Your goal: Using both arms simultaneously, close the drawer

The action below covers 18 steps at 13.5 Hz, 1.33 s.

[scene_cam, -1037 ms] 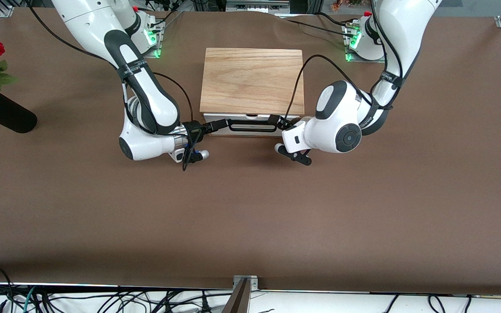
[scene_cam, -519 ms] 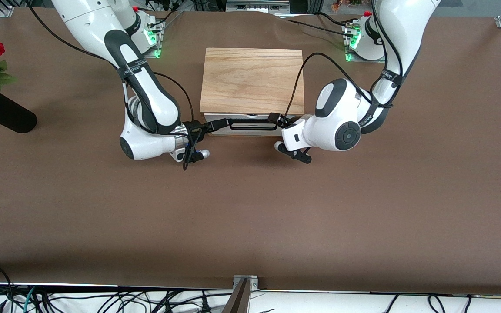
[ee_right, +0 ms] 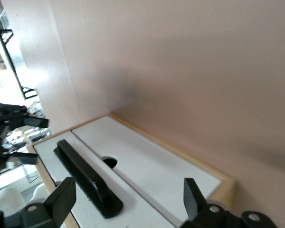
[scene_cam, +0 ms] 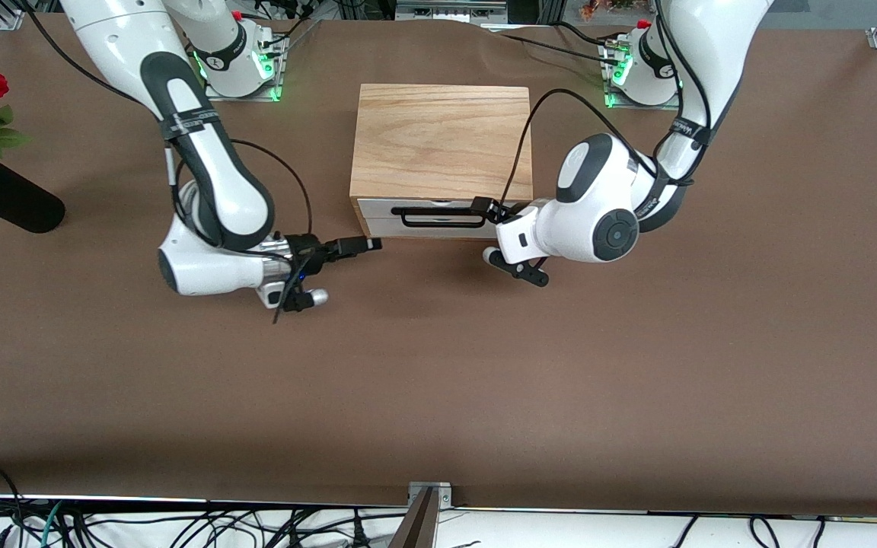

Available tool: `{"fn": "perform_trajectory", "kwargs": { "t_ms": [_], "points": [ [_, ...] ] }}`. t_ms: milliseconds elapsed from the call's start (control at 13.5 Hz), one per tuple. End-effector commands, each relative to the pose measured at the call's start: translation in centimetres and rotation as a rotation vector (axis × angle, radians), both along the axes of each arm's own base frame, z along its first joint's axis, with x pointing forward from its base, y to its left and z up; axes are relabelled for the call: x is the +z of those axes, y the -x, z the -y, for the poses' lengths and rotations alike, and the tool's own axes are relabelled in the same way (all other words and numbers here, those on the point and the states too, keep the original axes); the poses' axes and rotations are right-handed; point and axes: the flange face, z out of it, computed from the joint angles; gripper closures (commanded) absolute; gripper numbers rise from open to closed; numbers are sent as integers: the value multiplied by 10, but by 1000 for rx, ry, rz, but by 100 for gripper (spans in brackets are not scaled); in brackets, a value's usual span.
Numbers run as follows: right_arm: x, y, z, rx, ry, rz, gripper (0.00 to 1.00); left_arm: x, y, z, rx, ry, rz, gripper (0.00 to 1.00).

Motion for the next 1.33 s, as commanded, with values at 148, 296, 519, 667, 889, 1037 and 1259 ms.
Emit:
{"fn": "perform_trajectory", "kwargs": {
  "t_ms": [148,296,519,667,889,1037,1259],
  "points": [
    [73,-18,82,112,211,210,0,74,-55,-56,28,-45,170,0],
    [117,-13,111,175,321,265,0,98,-60,-72,-15,-135,241,0],
    [194,6,150,205,511,304,0,133,-68,-122,-30,-283,324,0],
    [245,21,166,219,645,367,0,157,-75,-156,-32,-380,339,0],
    [306,26,192,219,764,470,0,226,-74,-215,53,-494,378,0],
    [321,30,207,185,742,421,0,269,-51,-237,116,-506,425,0],
    [329,34,209,166,749,378,0,301,-2,-257,260,-520,410,0]
  ]
}}
